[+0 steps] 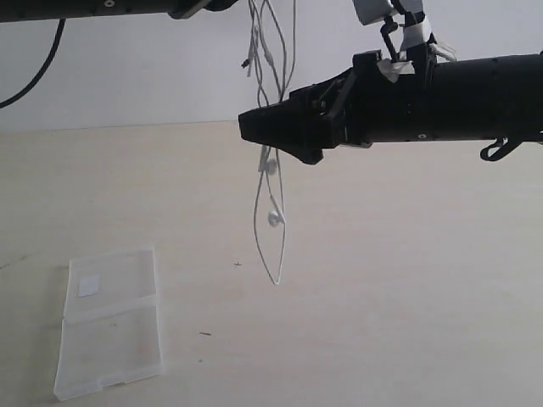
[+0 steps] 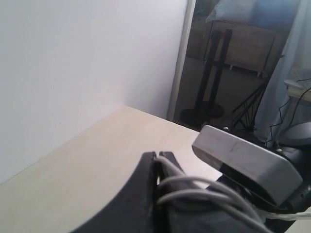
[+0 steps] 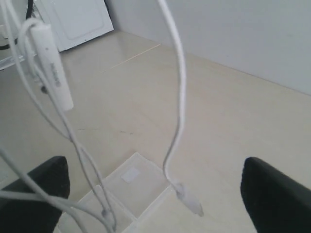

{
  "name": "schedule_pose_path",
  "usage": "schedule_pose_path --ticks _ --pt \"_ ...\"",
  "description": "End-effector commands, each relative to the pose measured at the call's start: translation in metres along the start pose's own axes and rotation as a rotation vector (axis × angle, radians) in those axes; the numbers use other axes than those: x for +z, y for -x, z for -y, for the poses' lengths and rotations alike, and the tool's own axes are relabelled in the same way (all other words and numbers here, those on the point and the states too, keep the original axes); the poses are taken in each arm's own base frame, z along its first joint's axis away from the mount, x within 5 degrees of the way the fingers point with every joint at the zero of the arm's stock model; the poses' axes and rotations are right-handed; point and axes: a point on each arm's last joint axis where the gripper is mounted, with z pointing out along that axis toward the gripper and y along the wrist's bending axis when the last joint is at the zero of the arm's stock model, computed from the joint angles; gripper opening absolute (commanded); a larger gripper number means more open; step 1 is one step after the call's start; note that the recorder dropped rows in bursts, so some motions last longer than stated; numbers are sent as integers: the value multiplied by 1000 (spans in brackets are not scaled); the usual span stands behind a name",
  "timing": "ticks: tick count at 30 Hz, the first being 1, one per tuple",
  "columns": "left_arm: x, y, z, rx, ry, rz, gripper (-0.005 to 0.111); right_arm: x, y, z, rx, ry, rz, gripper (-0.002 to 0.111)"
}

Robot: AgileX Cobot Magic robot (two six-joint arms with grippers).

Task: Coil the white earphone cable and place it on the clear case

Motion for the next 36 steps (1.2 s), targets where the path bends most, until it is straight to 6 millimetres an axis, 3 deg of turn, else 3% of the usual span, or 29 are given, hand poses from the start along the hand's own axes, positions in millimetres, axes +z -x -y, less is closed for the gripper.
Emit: schedule_pose_path --ticks 1,15,36 --pt "0 5 5 -23 -9 19 0 8 5 -7 -19 -9 -3 90" --pt "4 16 12 8 1 44 0 16 14 -12 -55 -47 -3 89" --pt "3 14 0 29 133 21 0 16 13 -11 -54 -51 -5 89"
